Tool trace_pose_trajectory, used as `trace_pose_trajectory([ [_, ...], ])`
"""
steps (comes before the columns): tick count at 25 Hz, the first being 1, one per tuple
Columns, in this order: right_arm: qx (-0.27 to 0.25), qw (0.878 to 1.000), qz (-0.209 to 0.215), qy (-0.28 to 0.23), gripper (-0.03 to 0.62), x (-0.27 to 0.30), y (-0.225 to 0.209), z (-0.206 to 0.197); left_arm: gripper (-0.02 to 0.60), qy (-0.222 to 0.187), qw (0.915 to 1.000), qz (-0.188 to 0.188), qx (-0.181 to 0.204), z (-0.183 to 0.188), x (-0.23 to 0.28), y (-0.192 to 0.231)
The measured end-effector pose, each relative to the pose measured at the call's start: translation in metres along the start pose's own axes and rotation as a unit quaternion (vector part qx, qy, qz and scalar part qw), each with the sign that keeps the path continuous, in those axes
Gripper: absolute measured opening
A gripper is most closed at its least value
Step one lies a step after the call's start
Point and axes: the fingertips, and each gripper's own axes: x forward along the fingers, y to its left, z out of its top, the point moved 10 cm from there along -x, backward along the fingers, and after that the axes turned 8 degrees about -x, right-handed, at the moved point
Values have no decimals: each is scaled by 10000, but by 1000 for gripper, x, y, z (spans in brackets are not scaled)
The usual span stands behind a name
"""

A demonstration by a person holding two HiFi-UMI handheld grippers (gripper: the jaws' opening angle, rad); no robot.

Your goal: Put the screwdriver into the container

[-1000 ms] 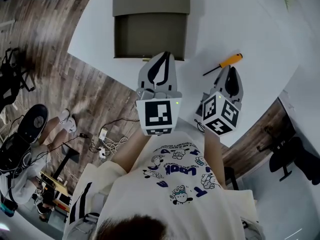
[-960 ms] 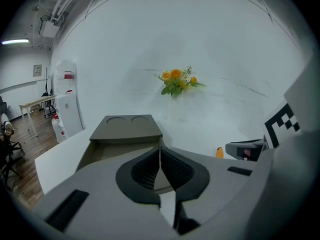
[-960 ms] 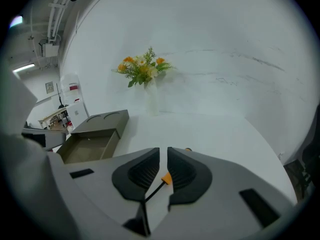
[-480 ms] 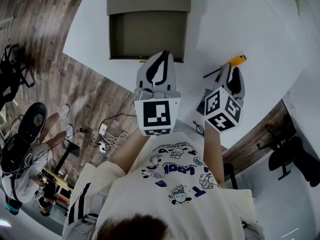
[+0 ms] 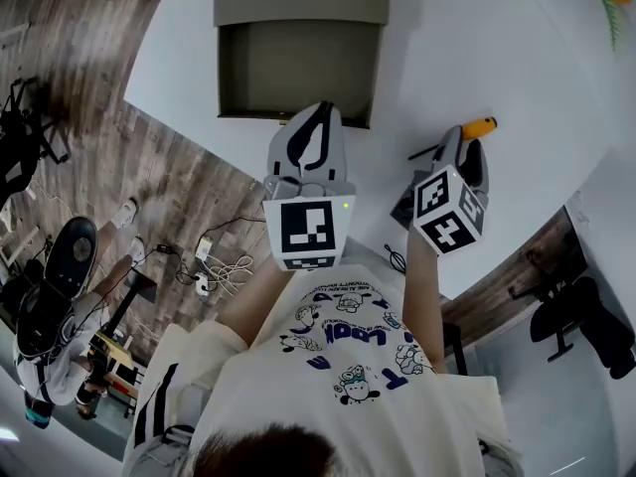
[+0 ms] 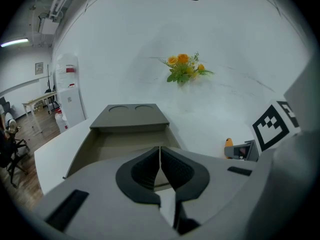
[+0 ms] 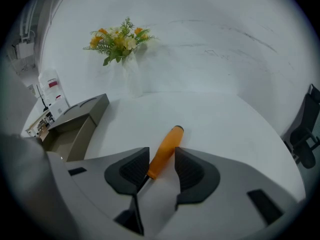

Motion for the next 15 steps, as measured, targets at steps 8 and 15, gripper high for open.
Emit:
trace_pose_trajectory([
  [8,206,9997,-50,84,178,3,6,4,23,23,9999,105,-89,-3,-4,6],
  [15,224,9995,-156,177,176,7,13,5,23,70,9997,157,-163,-7,-5,12],
])
